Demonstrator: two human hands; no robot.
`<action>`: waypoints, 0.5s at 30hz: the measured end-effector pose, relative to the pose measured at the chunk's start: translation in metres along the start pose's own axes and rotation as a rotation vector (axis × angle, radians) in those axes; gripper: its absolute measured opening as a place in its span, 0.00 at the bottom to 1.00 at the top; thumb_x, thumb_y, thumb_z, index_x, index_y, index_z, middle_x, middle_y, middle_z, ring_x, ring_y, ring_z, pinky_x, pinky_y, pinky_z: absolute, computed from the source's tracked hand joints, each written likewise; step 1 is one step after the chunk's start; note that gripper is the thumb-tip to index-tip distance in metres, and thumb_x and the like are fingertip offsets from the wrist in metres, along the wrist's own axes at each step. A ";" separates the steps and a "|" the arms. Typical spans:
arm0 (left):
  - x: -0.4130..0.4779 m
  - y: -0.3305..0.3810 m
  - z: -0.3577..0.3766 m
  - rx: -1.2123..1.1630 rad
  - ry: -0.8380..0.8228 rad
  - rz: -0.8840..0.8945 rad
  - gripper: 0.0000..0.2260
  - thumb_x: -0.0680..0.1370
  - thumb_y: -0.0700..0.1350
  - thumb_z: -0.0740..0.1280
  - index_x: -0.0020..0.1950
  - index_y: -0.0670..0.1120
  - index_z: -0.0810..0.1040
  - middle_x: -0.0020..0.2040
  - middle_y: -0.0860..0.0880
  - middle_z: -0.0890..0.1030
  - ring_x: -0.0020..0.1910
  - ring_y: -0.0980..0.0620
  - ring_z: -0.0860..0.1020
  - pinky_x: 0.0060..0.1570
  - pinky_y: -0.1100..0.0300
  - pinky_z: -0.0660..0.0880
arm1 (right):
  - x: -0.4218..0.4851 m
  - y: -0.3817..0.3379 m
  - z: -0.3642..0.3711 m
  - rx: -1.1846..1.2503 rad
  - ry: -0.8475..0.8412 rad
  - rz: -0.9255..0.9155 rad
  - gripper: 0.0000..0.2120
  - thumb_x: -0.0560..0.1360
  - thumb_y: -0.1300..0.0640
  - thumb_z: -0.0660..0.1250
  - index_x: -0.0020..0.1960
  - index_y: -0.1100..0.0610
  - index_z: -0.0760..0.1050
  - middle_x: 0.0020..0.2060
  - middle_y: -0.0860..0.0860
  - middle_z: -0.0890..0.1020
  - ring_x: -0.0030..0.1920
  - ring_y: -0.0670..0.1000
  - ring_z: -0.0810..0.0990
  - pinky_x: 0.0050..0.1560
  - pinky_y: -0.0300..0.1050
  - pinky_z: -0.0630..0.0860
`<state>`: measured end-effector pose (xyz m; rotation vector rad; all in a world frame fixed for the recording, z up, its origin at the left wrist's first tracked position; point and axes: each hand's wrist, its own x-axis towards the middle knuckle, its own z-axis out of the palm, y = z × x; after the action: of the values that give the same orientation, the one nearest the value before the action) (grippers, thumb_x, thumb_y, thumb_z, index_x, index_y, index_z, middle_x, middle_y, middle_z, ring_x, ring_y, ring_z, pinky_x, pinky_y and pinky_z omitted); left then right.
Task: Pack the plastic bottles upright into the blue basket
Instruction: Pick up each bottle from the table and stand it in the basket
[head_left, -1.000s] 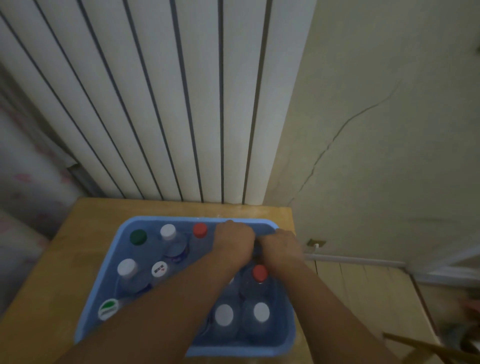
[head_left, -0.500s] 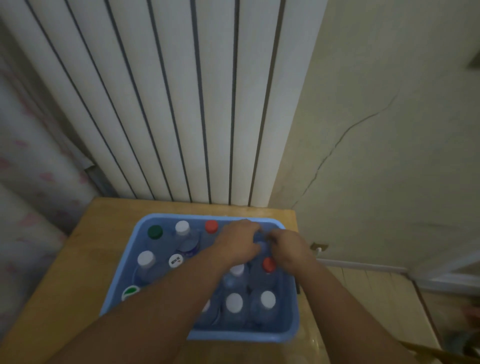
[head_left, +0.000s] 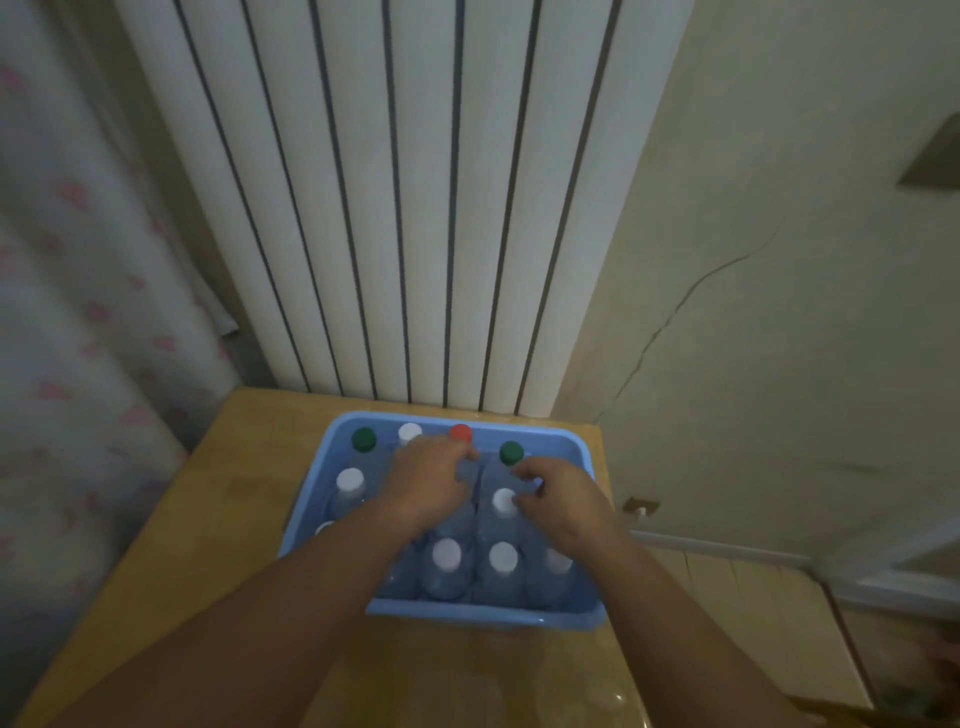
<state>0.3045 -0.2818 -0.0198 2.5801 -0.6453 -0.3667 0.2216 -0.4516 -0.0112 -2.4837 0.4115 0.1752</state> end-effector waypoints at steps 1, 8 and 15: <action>-0.005 -0.005 -0.002 0.097 0.005 -0.028 0.19 0.74 0.43 0.67 0.65 0.55 0.77 0.62 0.49 0.78 0.61 0.47 0.76 0.60 0.52 0.74 | -0.002 -0.004 0.003 -0.020 -0.016 -0.006 0.19 0.74 0.53 0.68 0.65 0.48 0.74 0.64 0.47 0.75 0.60 0.50 0.76 0.54 0.41 0.71; -0.024 -0.030 -0.005 0.280 -0.204 -0.175 0.12 0.78 0.45 0.64 0.60 0.48 0.79 0.58 0.46 0.80 0.55 0.46 0.78 0.52 0.54 0.76 | -0.007 -0.023 0.023 -0.373 -0.194 -0.035 0.21 0.75 0.57 0.63 0.65 0.42 0.70 0.64 0.50 0.72 0.62 0.58 0.74 0.63 0.53 0.70; -0.016 -0.031 -0.009 0.183 -0.264 -0.275 0.14 0.79 0.43 0.64 0.64 0.44 0.76 0.59 0.43 0.79 0.57 0.44 0.78 0.59 0.52 0.75 | 0.003 -0.025 0.024 -0.378 -0.207 0.007 0.18 0.75 0.57 0.62 0.63 0.43 0.73 0.61 0.51 0.76 0.61 0.58 0.75 0.63 0.53 0.72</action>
<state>0.3056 -0.2461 -0.0244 2.8299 -0.4257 -0.7809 0.2317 -0.4193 -0.0175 -2.7947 0.3228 0.5527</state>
